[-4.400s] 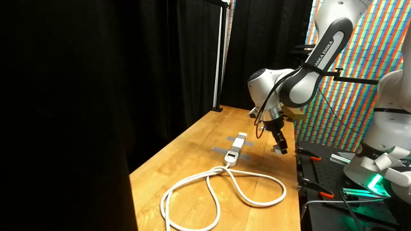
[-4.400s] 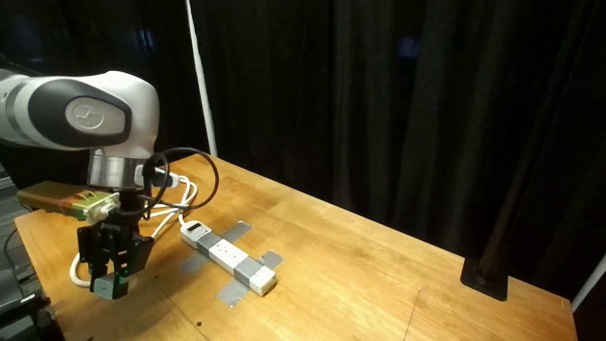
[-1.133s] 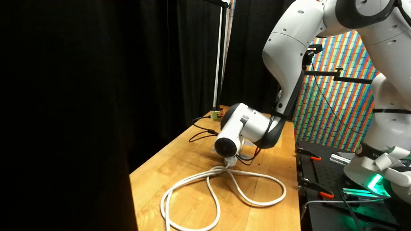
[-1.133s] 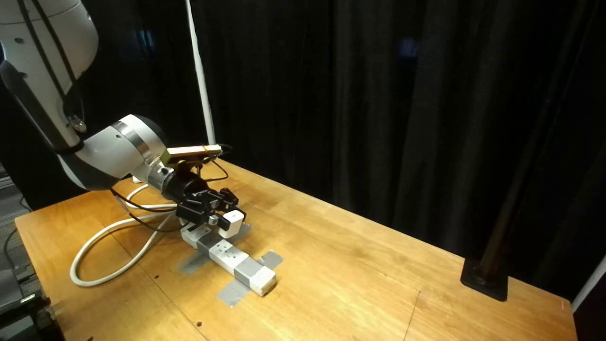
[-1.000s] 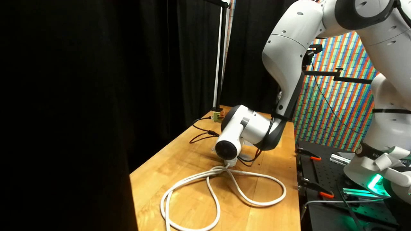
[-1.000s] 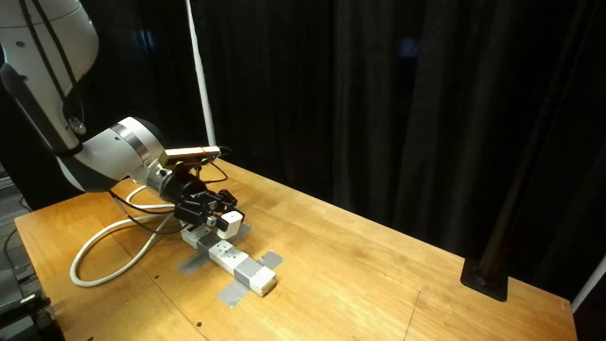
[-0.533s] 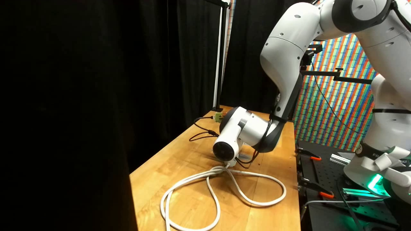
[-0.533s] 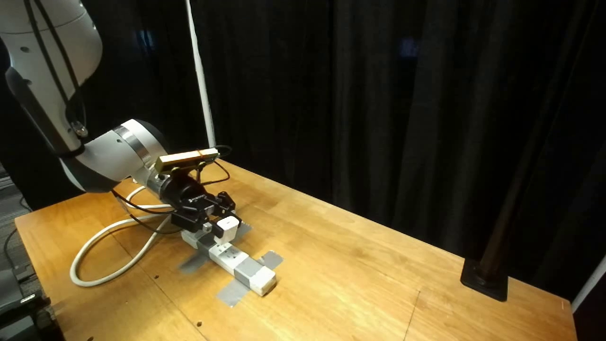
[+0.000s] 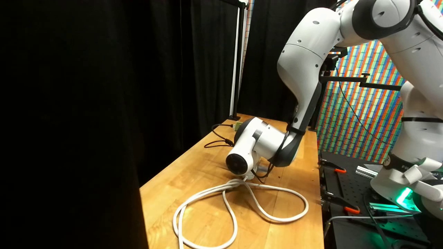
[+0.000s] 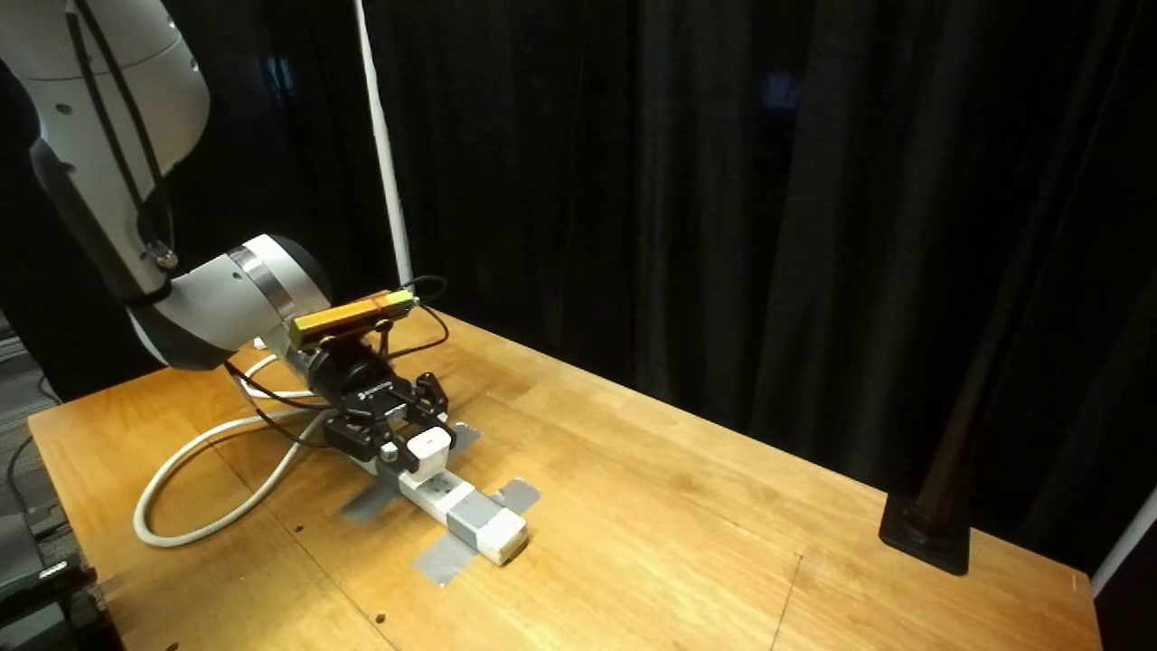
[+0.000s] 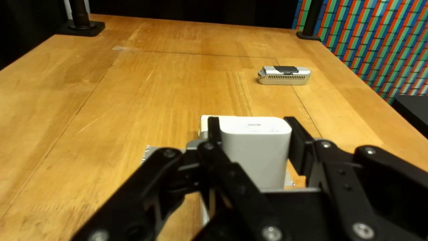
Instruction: Pick up the charger brick from the table and put it on the adaptor.
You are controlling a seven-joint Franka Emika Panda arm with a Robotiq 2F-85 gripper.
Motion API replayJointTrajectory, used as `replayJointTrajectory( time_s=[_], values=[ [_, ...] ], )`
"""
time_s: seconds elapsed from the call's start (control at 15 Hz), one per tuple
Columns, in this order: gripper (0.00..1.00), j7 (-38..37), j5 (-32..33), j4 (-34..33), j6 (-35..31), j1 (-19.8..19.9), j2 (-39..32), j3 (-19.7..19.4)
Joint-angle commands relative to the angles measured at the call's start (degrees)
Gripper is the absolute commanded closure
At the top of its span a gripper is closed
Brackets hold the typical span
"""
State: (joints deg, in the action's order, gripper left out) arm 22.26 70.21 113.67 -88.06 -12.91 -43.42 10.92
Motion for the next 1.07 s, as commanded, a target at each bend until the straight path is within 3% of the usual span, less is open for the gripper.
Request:
replayJointTrajectory(
  time_s=[0.0, 1.0],
  values=[
    [0.77, -2.58, -0.9, -2.93, 3.07, -0.17, -2.03, -0.1],
    [0.77, -0.66, -2.73, -7.58, 3.27, 1.98, -5.44, 0.31]
  ],
)
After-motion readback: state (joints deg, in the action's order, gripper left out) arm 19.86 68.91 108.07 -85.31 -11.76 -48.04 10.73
